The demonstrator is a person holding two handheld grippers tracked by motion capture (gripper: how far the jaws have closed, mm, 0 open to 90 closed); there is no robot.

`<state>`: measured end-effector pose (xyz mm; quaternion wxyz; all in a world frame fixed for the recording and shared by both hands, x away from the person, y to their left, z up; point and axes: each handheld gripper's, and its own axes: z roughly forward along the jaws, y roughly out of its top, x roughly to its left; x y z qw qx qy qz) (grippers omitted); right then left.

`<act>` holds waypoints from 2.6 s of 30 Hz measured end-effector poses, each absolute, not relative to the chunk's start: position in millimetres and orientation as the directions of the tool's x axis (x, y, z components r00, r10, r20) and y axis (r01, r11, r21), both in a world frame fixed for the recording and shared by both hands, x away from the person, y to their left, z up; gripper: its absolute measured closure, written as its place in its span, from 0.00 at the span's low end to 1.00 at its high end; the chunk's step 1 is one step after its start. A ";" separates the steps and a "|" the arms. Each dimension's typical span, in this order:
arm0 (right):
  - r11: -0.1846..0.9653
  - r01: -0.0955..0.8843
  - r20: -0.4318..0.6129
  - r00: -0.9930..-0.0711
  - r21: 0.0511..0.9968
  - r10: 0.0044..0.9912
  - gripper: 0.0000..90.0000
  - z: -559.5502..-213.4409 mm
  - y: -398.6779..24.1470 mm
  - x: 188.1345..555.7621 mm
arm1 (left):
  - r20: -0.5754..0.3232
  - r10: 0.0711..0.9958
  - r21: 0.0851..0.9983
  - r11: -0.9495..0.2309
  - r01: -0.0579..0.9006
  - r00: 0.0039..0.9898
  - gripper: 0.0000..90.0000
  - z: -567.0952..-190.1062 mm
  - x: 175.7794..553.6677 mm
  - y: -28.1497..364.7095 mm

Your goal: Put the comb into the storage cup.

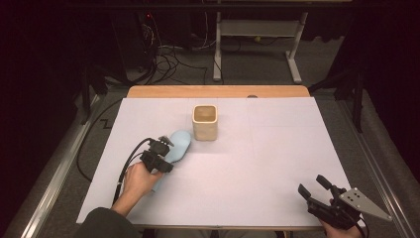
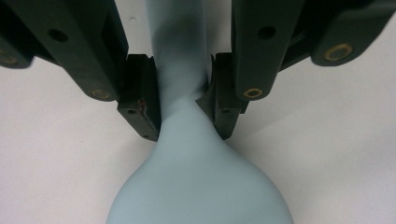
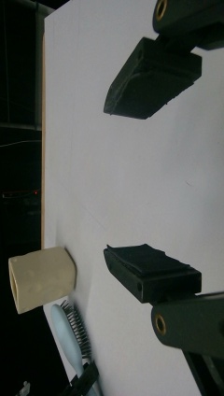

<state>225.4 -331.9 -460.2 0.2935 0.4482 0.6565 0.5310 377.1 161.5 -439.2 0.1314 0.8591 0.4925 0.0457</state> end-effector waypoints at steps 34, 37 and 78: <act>0.031 0.283 0.097 -0.427 0.959 0.899 0.30 -460.4 -332.4 225.6 | -0.029 0.840 0.311 -0.508 0.803 0.542 0.77 -434.2 371.8 165.0; 0.031 0.284 0.097 -0.426 0.958 0.899 0.30 -460.4 -332.4 225.7 | -0.029 0.836 0.316 -0.512 0.799 0.547 0.77 -433.2 370.6 165.3; 0.033 0.284 0.095 -0.427 0.958 0.899 0.30 -460.5 -332.4 226.0 | -0.077 0.792 0.445 -0.516 0.732 0.605 0.77 -410.5 344.2 172.8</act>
